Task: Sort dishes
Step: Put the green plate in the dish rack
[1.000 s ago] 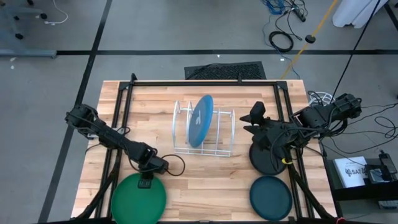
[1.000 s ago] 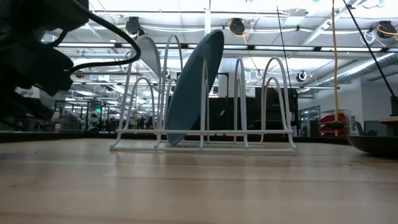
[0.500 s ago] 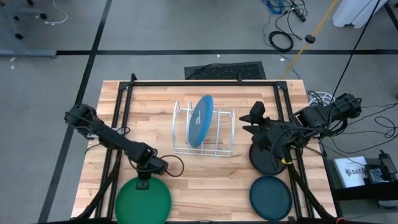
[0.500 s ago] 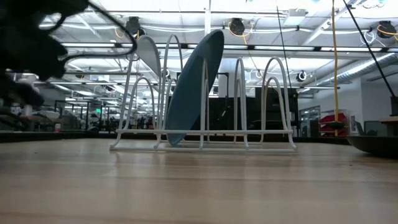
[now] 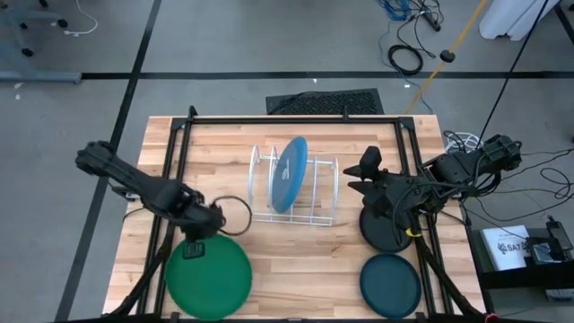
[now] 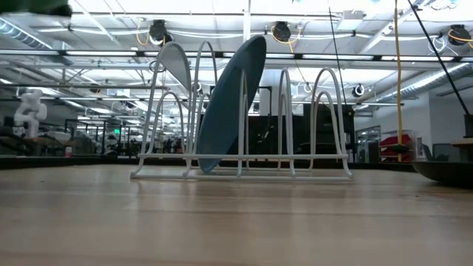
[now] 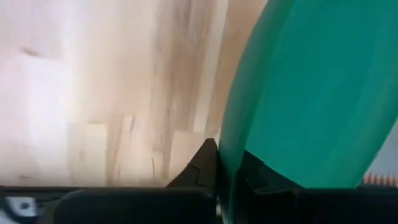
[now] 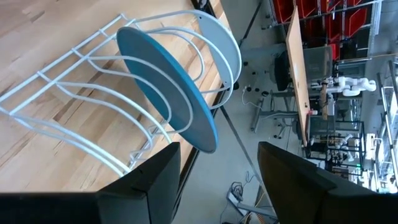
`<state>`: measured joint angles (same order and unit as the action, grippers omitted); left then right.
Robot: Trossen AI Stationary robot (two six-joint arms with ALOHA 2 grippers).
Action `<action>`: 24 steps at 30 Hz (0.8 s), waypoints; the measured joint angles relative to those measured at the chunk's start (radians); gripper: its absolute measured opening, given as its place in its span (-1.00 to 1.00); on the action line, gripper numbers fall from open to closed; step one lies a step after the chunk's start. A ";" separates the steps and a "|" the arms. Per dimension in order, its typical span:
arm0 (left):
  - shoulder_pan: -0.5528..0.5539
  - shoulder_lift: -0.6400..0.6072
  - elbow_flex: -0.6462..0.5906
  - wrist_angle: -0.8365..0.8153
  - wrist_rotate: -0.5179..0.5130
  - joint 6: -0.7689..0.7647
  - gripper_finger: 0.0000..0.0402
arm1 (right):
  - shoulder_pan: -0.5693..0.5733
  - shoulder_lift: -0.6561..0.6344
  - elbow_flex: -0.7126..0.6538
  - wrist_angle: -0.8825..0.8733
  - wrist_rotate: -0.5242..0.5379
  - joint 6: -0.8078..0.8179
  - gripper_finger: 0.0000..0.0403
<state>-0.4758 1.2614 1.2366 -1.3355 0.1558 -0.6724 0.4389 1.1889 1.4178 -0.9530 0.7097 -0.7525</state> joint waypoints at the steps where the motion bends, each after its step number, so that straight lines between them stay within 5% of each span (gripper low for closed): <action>1: -0.003 -0.008 0.040 -0.028 -0.044 -0.007 -0.93 | 0.000 0.000 0.000 0.000 0.000 0.000 0.03; 11: -0.024 -0.033 0.354 -0.149 -0.558 -0.019 -0.93 | 0.000 0.000 0.000 0.092 0.001 0.054 0.03; 24: -0.022 -0.029 0.400 -0.043 -1.070 -0.026 -0.93 | -0.049 0.000 0.000 0.419 -0.083 0.351 0.05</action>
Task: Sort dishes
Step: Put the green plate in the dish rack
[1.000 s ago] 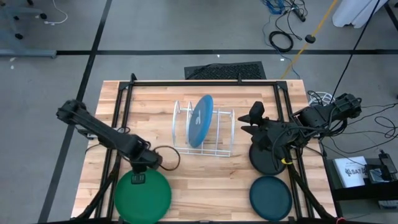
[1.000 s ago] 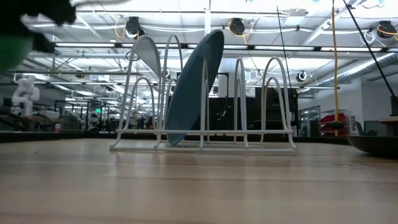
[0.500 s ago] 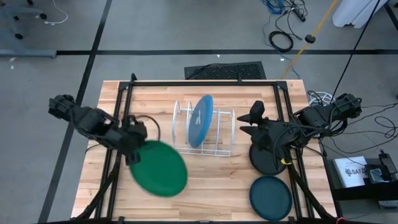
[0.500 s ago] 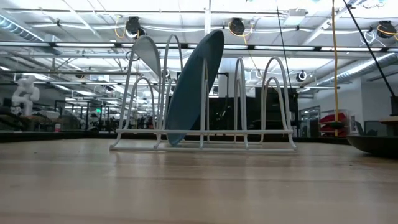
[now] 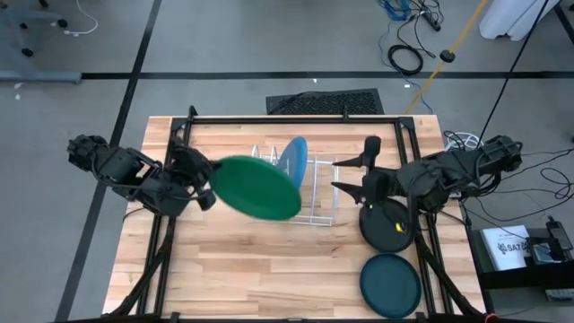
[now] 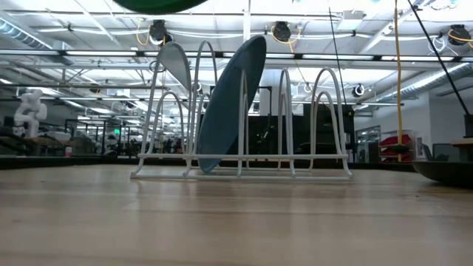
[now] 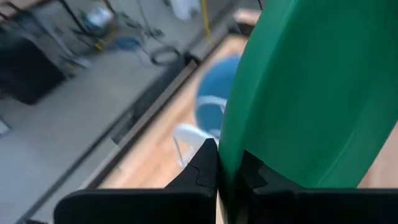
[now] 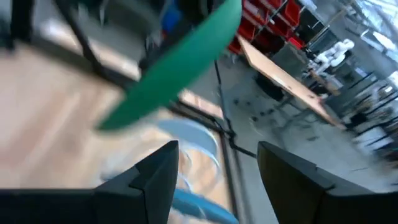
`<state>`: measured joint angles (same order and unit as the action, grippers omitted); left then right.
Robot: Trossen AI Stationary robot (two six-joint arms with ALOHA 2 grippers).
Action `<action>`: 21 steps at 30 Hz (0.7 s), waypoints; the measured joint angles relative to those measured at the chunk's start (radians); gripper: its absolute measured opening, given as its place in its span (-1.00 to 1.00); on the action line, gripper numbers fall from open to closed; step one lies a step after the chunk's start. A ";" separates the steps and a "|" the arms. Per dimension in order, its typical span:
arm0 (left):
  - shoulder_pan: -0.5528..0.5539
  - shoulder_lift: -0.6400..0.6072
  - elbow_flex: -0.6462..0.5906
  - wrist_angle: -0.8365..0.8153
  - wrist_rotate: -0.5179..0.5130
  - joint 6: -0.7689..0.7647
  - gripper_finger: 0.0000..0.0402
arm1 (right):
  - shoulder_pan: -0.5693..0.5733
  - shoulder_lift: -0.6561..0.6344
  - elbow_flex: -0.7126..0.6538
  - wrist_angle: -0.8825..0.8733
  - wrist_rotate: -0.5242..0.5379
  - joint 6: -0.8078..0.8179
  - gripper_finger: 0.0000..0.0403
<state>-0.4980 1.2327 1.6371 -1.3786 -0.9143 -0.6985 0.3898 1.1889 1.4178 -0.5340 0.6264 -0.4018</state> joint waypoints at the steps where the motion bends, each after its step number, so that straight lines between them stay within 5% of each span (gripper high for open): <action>1: 0.000 0.002 0.000 0.014 -0.033 0.002 -0.93 | -0.008 0.000 0.000 0.028 -0.018 0.031 0.06; 12: 0.000 0.038 0.000 0.043 -0.191 0.026 -0.94 | -0.089 0.020 0.000 0.210 -0.161 0.240 0.24; 21: 0.000 0.072 0.000 0.072 -0.247 0.025 -0.93 | -0.129 0.090 0.000 0.279 -0.215 0.259 0.33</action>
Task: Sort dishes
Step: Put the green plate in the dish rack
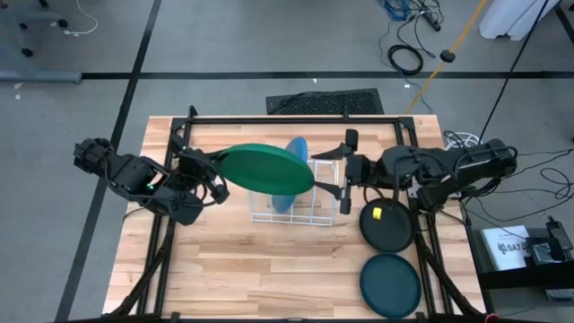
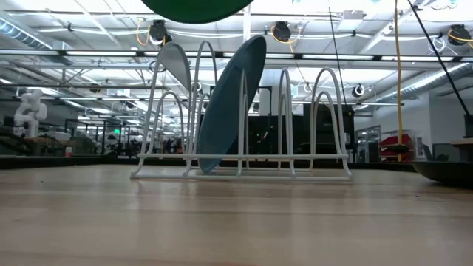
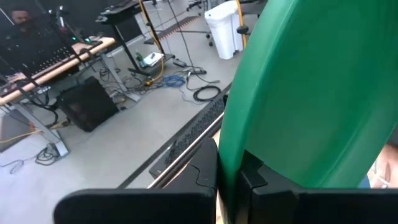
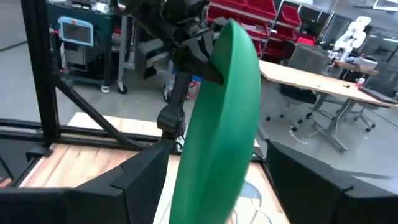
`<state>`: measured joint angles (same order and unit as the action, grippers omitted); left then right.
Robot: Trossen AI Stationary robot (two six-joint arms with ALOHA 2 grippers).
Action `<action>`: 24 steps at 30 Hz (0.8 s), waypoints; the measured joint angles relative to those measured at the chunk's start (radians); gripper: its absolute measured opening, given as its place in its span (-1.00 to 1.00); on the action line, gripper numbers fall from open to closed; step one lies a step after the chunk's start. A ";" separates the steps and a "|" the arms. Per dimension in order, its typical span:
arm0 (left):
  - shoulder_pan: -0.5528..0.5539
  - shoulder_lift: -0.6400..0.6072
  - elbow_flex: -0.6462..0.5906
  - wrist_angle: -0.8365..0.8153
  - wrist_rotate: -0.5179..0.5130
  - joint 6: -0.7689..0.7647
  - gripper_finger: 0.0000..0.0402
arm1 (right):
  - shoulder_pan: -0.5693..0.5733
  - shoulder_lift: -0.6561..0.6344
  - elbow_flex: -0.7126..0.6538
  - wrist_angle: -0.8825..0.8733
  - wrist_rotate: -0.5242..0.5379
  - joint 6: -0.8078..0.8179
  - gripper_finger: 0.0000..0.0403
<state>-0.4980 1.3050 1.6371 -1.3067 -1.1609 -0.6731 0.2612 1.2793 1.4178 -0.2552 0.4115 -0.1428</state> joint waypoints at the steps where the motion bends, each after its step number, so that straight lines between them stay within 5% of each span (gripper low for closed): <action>1: 0.000 0.004 0.000 0.000 0.000 0.000 -0.94 | -0.002 0.006 0.000 0.012 0.001 -0.005 0.33; 12: 0.000 0.025 0.000 0.020 -0.022 0.005 -0.94 | -0.049 0.066 0.000 0.067 -0.018 -0.018 0.14; 19: 0.000 0.024 0.000 0.026 -0.027 0.015 -0.94 | -0.060 0.070 0.000 0.078 0.011 -0.052 -0.43; 24: 0.000 0.024 0.000 0.080 -0.034 0.068 -0.90 | -0.062 0.066 0.001 0.088 0.146 -0.118 -0.87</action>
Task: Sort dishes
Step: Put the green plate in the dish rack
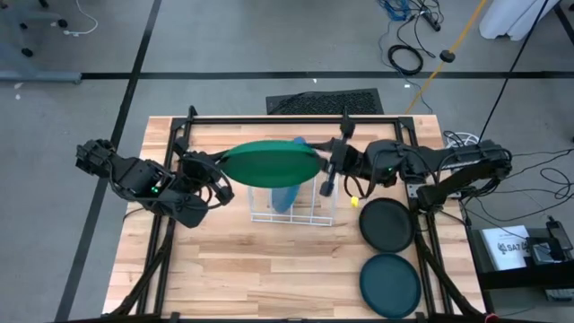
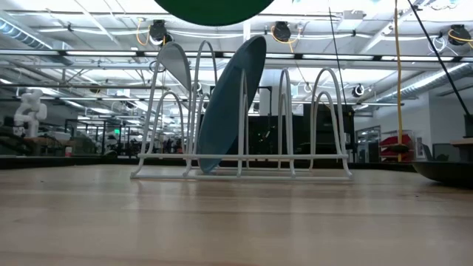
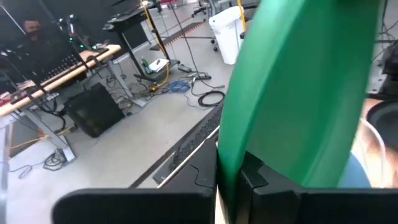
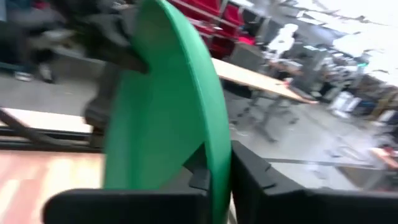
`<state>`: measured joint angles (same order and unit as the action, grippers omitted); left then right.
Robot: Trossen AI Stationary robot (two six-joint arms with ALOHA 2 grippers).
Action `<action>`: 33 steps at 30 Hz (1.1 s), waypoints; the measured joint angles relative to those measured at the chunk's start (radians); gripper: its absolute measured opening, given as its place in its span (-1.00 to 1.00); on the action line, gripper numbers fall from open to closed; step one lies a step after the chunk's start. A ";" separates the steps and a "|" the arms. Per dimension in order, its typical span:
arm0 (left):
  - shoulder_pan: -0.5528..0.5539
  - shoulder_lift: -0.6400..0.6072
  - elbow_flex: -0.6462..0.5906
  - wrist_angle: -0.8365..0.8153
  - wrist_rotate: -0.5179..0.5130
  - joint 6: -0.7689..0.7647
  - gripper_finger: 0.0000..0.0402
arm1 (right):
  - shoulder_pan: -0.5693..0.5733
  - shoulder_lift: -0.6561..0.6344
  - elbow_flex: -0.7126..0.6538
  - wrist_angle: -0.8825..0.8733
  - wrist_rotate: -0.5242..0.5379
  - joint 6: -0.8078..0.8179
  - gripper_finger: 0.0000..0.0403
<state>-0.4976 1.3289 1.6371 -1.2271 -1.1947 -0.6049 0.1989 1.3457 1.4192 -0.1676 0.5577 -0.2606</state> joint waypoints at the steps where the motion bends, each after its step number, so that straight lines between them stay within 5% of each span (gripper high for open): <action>1: 0.000 0.000 0.000 0.015 0.005 0.010 -0.85 | 0.001 -0.002 0.000 0.002 0.019 -0.018 -0.90; 13: -0.012 -0.017 -0.001 0.214 0.122 0.162 -0.21 | 0.013 -0.034 -0.001 0.082 0.085 -0.304 -0.97; 20: -0.029 -0.041 0.000 0.443 0.350 0.350 -0.16 | 0.016 -0.051 -0.002 0.175 0.080 -0.525 -0.98; 33: -0.100 -0.050 0.000 0.460 0.343 0.409 -0.16 | 0.015 -0.065 -0.003 0.230 0.003 -0.797 -0.99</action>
<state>-0.5973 1.2789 1.6375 -0.7667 -0.8517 -0.1955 0.2142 1.2810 1.4166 0.0620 0.5611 -1.0575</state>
